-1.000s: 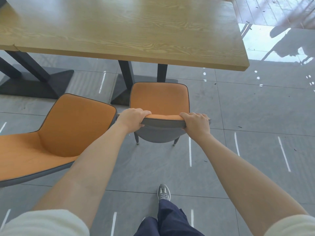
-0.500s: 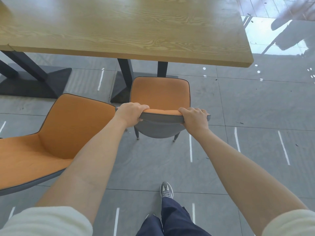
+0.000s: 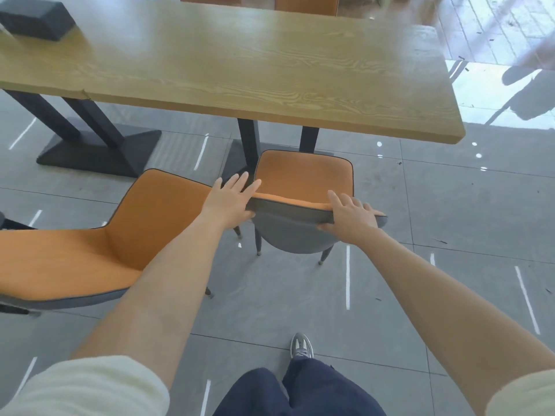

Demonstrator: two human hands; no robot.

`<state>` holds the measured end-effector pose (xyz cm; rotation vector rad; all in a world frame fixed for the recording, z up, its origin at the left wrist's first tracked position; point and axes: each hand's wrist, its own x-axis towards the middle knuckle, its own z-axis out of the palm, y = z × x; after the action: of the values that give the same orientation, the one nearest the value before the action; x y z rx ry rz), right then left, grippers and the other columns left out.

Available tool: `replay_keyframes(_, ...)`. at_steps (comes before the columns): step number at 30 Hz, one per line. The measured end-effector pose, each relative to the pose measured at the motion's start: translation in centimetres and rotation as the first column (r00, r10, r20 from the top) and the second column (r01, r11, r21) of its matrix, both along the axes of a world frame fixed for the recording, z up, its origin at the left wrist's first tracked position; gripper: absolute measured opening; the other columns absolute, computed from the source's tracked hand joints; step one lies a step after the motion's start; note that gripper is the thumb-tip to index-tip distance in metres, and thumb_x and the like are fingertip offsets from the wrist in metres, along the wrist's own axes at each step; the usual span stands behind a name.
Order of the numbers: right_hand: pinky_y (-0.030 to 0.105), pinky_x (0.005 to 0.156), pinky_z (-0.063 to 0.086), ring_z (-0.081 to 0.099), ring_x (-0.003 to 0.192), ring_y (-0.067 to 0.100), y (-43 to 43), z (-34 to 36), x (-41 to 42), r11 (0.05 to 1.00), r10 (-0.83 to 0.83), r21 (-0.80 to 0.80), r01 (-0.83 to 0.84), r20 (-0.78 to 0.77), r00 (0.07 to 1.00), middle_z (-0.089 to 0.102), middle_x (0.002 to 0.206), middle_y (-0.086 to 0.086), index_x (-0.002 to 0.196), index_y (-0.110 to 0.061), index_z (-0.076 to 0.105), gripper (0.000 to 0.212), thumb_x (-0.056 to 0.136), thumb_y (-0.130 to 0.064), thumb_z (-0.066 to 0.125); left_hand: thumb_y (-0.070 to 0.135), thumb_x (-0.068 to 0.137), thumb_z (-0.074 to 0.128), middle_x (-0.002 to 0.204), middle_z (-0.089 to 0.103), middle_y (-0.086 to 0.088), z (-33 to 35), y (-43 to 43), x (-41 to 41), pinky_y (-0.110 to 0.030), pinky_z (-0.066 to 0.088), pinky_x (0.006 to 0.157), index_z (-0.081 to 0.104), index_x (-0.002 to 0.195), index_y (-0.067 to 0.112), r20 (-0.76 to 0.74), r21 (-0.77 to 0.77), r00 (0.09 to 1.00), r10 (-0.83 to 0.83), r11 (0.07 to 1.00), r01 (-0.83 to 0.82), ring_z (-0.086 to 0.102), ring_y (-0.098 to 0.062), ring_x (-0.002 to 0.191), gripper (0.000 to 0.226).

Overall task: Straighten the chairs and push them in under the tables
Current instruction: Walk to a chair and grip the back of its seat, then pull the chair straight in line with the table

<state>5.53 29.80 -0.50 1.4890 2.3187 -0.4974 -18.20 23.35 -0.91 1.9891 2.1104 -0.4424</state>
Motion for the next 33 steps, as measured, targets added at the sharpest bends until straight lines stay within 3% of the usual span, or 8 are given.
replay_keyframes(4,0.046,0.119,0.010,0.001,0.147,0.030,-2.5,1.5,-3.3,0.995,-0.049,0.081,0.050,-0.013,0.999,-0.006,0.159,0.011,0.148,-0.019,-0.012,0.073,0.097,-0.051,0.029,0.046,0.097,0.033,0.159,-0.010,-0.009,2.3,-3.4,-4.6,-0.046,0.003,0.119,-0.010,0.148,0.020,-0.081,0.093,0.994,0.074,0.993,-0.067,-0.005,-0.026,0.147,0.071)
replay_keyframes(10,0.043,0.119,0.000,-0.015,0.146,0.028,-7.9,3.0,-11.8,0.983,-0.039,0.178,0.051,-0.068,0.997,-0.024,0.155,0.011,0.145,-0.016,-0.024,0.074,0.097,-0.052,0.020,0.048,0.098,0.023,0.158,-0.016,-0.009,2.5,-9.7,-14.1,-0.046,-0.003,0.118,-0.015,0.147,0.019,-0.118,0.171,0.984,0.134,0.979,-0.113,-0.010,-0.025,0.147,0.069)
replay_keyframes(18,0.042,0.119,-0.005,-0.019,0.145,0.027,-19.5,4.8,-25.3,0.977,-0.061,0.197,0.086,-0.129,0.990,-0.027,0.154,0.009,0.144,-0.016,-0.026,0.076,0.097,-0.053,0.020,0.047,0.098,0.025,0.158,-0.014,-0.007,4.8,-20.2,-26.5,-0.045,-0.004,0.119,-0.012,0.148,0.021,-0.069,0.182,0.985,0.161,0.972,-0.146,-0.010,-0.023,0.147,0.067)
replay_keyframes(33,0.040,0.118,-0.007,-0.019,0.145,0.026,-32.6,4.3,-38.9,0.964,0.244,0.149,-0.222,-0.153,0.958,-0.026,0.155,0.007,0.144,-0.017,-0.026,0.081,0.095,-0.057,0.025,0.055,0.094,0.028,0.160,-0.007,-0.004,4.4,-35.6,-36.5,-0.046,-0.003,0.118,-0.005,0.148,0.030,0.074,0.148,0.956,0.283,0.945,-0.291,-0.007,-0.022,0.147,0.068)
